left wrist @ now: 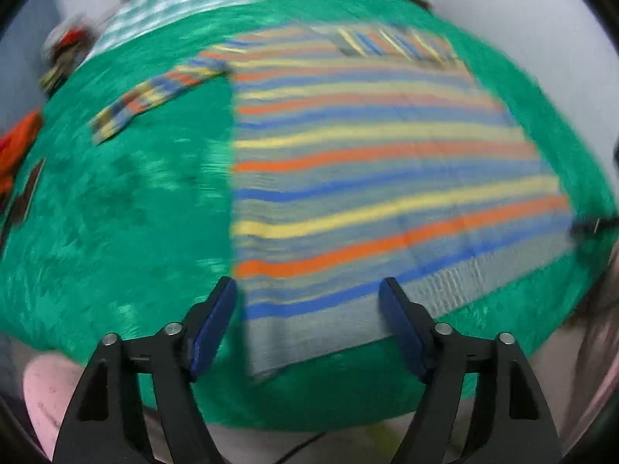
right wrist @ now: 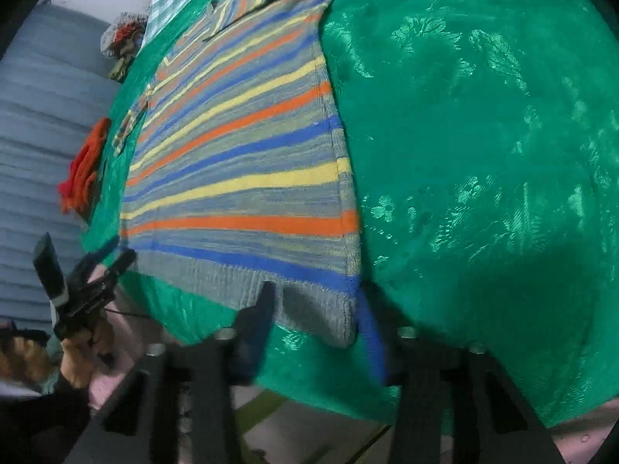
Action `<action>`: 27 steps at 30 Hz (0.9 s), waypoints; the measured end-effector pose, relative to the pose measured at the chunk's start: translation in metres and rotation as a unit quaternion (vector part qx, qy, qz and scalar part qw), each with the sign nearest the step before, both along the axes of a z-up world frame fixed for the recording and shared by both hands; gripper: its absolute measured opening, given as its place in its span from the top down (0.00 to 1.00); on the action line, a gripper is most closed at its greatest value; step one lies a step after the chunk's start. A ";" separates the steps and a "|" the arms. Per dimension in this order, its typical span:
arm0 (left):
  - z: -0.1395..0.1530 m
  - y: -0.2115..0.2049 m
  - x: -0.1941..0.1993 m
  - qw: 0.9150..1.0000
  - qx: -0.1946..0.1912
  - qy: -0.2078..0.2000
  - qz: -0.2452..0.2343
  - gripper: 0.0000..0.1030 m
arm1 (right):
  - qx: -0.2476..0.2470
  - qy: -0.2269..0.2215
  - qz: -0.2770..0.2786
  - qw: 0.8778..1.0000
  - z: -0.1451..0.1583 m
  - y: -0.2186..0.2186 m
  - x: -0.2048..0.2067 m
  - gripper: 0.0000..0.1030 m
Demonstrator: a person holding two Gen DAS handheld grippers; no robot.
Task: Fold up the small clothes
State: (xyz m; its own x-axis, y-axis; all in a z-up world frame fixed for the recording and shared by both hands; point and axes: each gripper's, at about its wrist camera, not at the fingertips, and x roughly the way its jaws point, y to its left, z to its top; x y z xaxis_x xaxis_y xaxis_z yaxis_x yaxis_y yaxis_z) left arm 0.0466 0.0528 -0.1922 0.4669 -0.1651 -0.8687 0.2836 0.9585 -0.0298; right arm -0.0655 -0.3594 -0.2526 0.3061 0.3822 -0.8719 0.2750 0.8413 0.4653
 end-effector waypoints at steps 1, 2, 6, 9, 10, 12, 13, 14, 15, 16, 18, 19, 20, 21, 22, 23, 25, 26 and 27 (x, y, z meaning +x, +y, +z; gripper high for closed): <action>0.004 0.015 0.002 0.999 -0.020 0.005 0.025 0.04 | -0.004 -0.005 -0.002 1.000 0.002 0.000 -0.001 0.60; 0.005 0.038 0.006 0.997 -0.047 0.017 0.059 0.04 | -0.005 -0.010 -0.006 1.000 0.006 0.003 0.001 0.60; -0.016 0.057 0.021 0.988 -0.098 0.096 0.076 0.28 | 0.029 -0.023 -0.002 0.999 0.004 0.007 0.001 0.60; -0.031 0.031 0.028 0.989 -0.083 0.116 0.038 0.96 | 0.036 -0.033 -0.001 0.999 -0.001 0.015 0.008 0.94; -0.032 0.027 0.029 0.988 -0.085 0.121 0.036 0.96 | 0.032 -0.036 -0.008 0.999 -0.001 0.014 0.010 0.94; -0.024 0.026 0.026 0.988 -0.090 0.118 0.043 0.97 | 0.027 -0.039 -0.028 0.998 0.006 0.013 0.012 0.94; -0.018 0.027 0.022 0.989 -0.089 0.113 0.042 0.97 | 0.013 -0.040 -0.037 0.998 0.012 0.011 0.009 0.94; -0.011 0.031 0.018 0.990 -0.081 0.106 0.042 0.97 | -0.004 -0.037 -0.039 0.999 0.020 0.012 0.006 0.95; -0.007 0.035 0.016 0.991 -0.070 0.104 0.040 0.98 | -0.016 -0.033 -0.040 0.999 0.025 0.015 0.006 0.95; -0.009 0.037 0.014 0.991 -0.058 0.110 0.040 0.98 | -0.024 -0.027 -0.040 0.999 0.031 0.016 0.001 0.95; -0.023 0.035 0.014 0.991 -0.034 0.122 0.037 0.97 | -0.024 -0.010 -0.040 0.999 0.029 0.019 -0.006 0.95; -0.029 0.030 0.014 0.992 -0.020 0.121 0.031 0.97 | -0.027 0.003 -0.039 0.999 0.022 0.021 -0.006 0.95; -0.032 0.025 0.015 0.993 -0.009 0.119 0.027 0.97 | -0.033 0.018 -0.044 0.998 0.011 0.022 -0.006 0.95; -0.032 0.021 0.016 0.993 0.000 0.117 0.025 0.97 | -0.032 0.026 -0.047 0.998 0.004 0.022 -0.005 0.95; -0.032 0.019 0.016 0.993 0.004 0.117 0.026 0.96 | -0.029 0.031 -0.054 0.998 -0.003 0.022 -0.004 0.95; -0.032 0.018 0.016 0.993 0.005 0.116 0.027 0.96 | -0.030 0.033 -0.057 0.997 -0.004 0.020 -0.003 0.95; -0.028 0.017 0.014 0.993 0.012 0.113 0.023 0.90 | -0.033 0.035 -0.059 0.997 -0.003 0.020 -0.003 0.95; -0.027 0.018 0.014 0.993 0.014 0.114 0.022 0.88 | -0.036 0.036 -0.057 0.997 -0.001 0.022 -0.003 0.95; -0.024 0.020 0.012 0.993 0.017 0.114 0.023 0.77 | -0.039 0.037 -0.055 0.997 0.000 0.023 -0.004 0.95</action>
